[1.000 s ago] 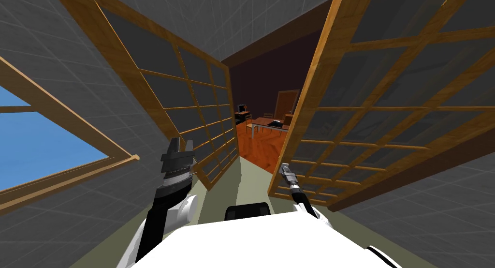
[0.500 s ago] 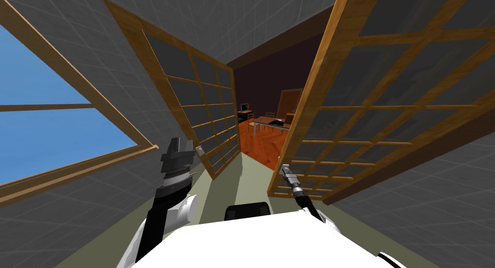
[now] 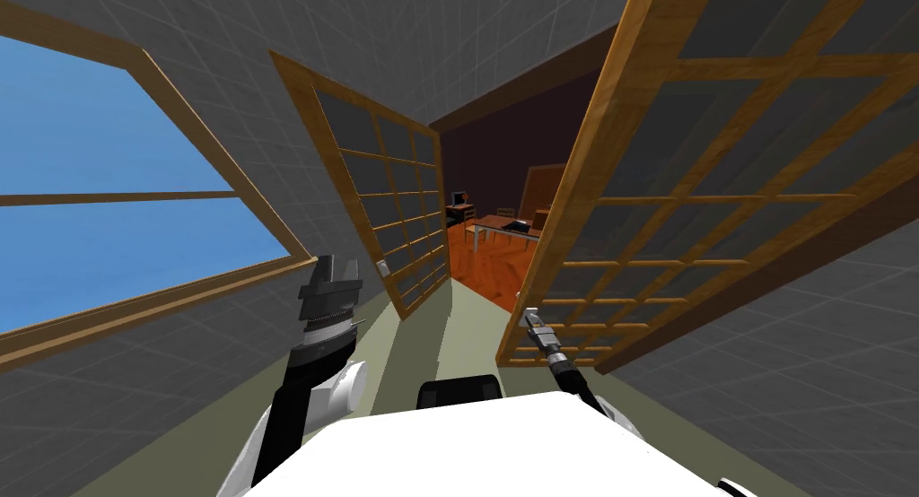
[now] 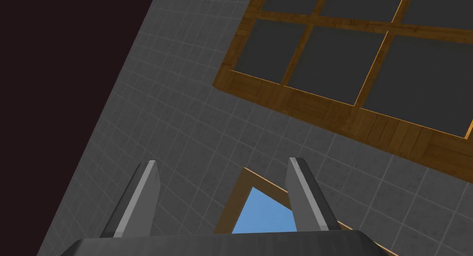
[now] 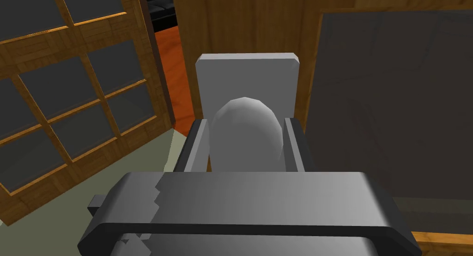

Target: Pull the door open

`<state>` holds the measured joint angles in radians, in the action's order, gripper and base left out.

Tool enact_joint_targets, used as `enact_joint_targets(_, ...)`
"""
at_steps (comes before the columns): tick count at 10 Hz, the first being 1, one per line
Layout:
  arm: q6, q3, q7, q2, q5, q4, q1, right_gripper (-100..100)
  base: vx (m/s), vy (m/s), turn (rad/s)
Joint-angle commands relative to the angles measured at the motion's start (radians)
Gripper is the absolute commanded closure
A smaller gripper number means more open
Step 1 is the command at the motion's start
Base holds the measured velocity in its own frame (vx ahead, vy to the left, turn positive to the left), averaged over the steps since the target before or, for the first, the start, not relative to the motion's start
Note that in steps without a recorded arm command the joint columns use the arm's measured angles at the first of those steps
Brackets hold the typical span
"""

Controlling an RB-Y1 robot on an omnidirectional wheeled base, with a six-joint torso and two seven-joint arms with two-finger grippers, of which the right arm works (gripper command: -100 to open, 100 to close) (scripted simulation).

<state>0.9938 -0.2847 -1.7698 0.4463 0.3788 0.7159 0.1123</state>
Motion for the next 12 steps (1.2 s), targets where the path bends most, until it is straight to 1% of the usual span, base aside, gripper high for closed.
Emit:
enact_joint_targets(1,0.034,-0.019,-0.022,0.011,-0.012,-0.017,0.01,100,-0.223,-0.066,0.099)
enact_joint_targets(4,0.079,-0.045,-0.057,0.039,-0.031,-0.019,0.033,100,-0.209,-0.06,0.102)
enact_joint_targets(5,0.09,-0.051,-0.066,0.046,-0.035,-0.02,0.039,100,-0.227,-0.029,0.089)
enact_joint_targets(6,0.08,-0.047,-0.059,0.042,-0.032,-0.019,0.035,100,-0.097,-0.006,0.004)
enact_joint_targets(7,0.101,-0.057,-0.071,0.049,-0.039,-0.03,0.044,100,-0.135,-0.032,0.125)
enact_joint_targets(8,0.106,-0.059,-0.074,0.051,-0.041,-0.032,0.045,100,-0.188,-0.084,0.147)
enact_joint_targets(12,0.16,-0.077,-0.099,0.069,-0.054,-0.055,0.059,100,-0.19,-0.07,0.149)
